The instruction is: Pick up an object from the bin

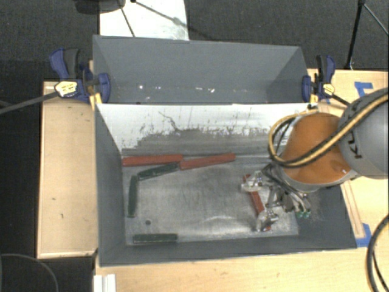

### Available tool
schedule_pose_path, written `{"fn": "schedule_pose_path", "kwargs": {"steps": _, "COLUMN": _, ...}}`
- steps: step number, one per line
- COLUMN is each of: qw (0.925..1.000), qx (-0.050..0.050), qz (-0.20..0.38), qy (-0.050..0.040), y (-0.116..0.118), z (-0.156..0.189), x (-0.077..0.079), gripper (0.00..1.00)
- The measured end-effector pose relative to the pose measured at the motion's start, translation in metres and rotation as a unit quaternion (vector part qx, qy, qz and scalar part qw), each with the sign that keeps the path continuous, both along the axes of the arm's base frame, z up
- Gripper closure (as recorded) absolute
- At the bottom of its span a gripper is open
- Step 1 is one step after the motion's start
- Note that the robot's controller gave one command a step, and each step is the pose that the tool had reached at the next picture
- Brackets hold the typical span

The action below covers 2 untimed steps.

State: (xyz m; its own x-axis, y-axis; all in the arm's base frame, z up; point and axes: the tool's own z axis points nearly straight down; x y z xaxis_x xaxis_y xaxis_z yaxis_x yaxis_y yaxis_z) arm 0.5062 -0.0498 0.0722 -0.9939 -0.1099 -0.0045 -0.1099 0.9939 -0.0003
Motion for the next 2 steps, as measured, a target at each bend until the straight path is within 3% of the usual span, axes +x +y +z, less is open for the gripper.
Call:
{"fn": "schedule_pose_path", "kwargs": {"steps": 1, "qw": 1.0000, "qx": 0.000, "qz": -0.001, "qy": -0.0001, "y": 0.000, "z": 0.000, "x": 0.000, "gripper": 0.00}}
{"fn": "schedule_pose_path", "kwargs": {"steps": 2, "qw": 0.9994, "qx": 0.002, "qz": 0.036, "qy": 0.0006, "y": -0.027, "z": 0.000, "x": 0.018, "gripper": 0.00}}
